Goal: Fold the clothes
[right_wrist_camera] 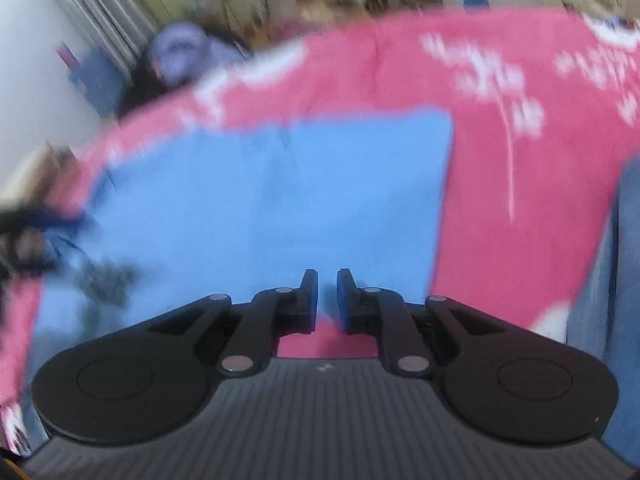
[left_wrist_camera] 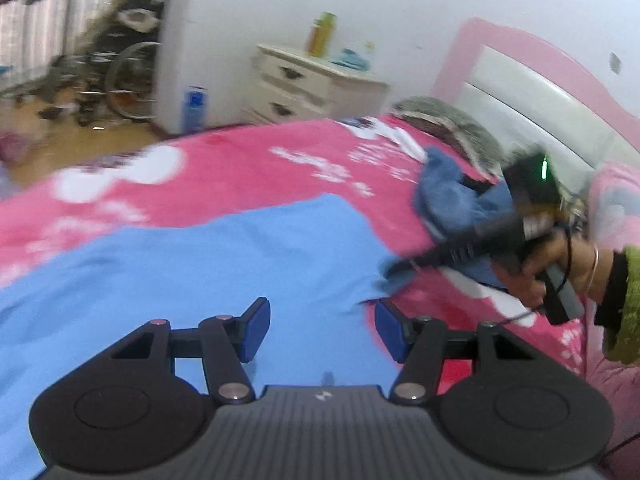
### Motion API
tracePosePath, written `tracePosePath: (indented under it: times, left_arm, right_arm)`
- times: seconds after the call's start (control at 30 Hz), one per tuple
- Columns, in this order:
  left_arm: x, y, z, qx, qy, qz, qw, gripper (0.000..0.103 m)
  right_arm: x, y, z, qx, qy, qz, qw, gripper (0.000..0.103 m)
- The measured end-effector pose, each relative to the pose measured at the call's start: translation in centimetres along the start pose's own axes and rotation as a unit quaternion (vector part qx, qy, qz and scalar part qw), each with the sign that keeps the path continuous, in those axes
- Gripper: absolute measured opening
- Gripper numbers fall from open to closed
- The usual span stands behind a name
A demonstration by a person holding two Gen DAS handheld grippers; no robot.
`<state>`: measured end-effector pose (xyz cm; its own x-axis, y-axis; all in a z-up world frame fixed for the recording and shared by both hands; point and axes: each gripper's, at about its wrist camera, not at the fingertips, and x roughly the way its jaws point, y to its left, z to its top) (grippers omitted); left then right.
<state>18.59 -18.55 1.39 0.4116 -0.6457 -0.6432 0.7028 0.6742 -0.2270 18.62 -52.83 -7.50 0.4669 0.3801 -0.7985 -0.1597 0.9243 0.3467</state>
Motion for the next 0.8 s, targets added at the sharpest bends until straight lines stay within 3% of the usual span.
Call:
tracePosePath:
  times: [0.07, 0.17, 0.3, 0.37, 0.5, 0.6, 0.77, 0.8]
  left_arm:
    - [-3.6, 2.1, -0.5, -0.024, -0.010, 0.027, 0.9993, 0.059]
    - [-9.7, 5.8, -2.0, -0.061, -0.022, 0.082, 0.9945, 0.059]
    - [-18.0, 10.3, -3.9, -0.104, -0.034, 0.157, 0.9816, 0.059]
    - [-22.3, 12.1, -5.1, -0.122, -0.045, 0.202, 0.9708, 0.060]
    - [-30.0, 14.7, -8.4, -0.158, -0.062, 0.292, 0.9413, 0.062]
    - [-33.9, 16.0, -11.6, -0.186, -0.071, 0.336, 0.9204, 0.065]
    - [-34.7, 18.2, -17.6, -0.276, -0.059, 0.339, 0.8973, 0.065]
    - [-34.1, 18.6, -18.1, -0.281, -0.057, 0.337, 0.8968, 0.065]
  right_arm:
    - [-0.8, -0.6, -0.7, 0.014, 0.004, -0.035, 0.999, 0.006]
    - [-2.6, -1.1, -1.2, 0.035, -0.002, -0.093, 0.995, 0.009]
    - [-7.1, 1.7, -0.6, 0.028, -0.061, -0.140, 0.988, 0.011]
    - [-9.7, 4.1, -0.6, 0.025, -0.101, -0.131, 0.986, 0.011]
    - [-14.3, 11.2, -1.3, -0.014, -0.150, -0.061, 0.987, 0.011]
    - [-13.8, 17.3, -1.1, -0.075, -0.126, -0.015, 0.989, 0.011]
    - [-8.3, 27.0, -0.6, -0.158, -0.026, 0.051, 0.986, 0.011]
    - [-6.9, 29.1, -0.4, -0.174, -0.005, 0.058, 0.983, 0.011]
